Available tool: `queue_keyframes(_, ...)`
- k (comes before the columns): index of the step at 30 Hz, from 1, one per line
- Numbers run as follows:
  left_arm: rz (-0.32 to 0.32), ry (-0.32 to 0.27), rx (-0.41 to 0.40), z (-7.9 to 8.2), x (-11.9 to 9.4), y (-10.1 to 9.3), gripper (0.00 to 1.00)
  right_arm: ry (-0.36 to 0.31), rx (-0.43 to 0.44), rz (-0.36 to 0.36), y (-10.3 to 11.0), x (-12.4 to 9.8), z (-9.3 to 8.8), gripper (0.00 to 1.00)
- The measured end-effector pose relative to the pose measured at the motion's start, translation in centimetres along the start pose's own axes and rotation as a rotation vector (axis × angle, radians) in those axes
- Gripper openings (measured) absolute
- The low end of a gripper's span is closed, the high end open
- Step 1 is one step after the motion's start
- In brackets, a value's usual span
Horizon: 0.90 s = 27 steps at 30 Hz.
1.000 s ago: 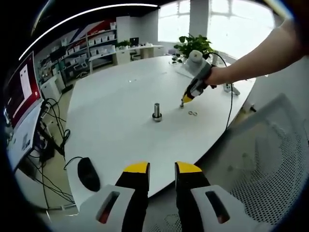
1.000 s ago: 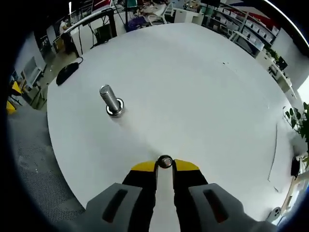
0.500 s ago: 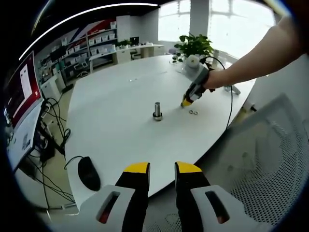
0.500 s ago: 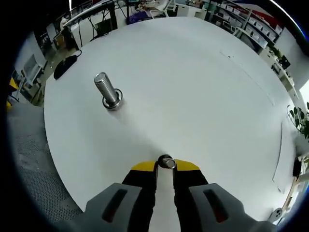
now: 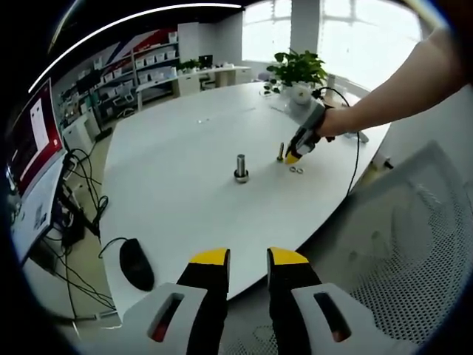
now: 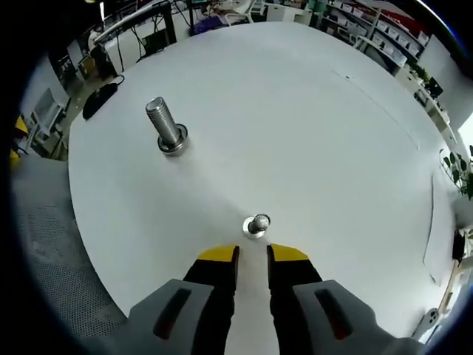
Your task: Place the washer onto the threaded stud by aligning its center hole with the stud, sliding it down to the base, and recovering from edge contact or off-axis alignment until the washer reaches the visible bottom stop.
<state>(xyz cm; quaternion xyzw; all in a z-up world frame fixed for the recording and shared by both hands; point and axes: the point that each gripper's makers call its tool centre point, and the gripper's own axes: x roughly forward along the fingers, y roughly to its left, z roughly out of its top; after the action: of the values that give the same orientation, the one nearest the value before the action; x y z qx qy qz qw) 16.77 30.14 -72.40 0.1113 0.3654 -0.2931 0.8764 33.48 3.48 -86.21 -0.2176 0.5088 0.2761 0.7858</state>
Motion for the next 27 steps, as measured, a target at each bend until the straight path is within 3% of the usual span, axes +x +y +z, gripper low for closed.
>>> queue_keyframes(14,0.005,-0.001,0.006,0.0,-0.1,0.0,0.18,-0.001,-0.003,0.046,2.0,-1.8,-2.6,0.19)
queue_keyframes(27,0.010,-0.001,0.007,0.0,-0.1,0.1,0.18,0.018,-0.040,0.074,3.3,-1.6,-3.3,0.21)
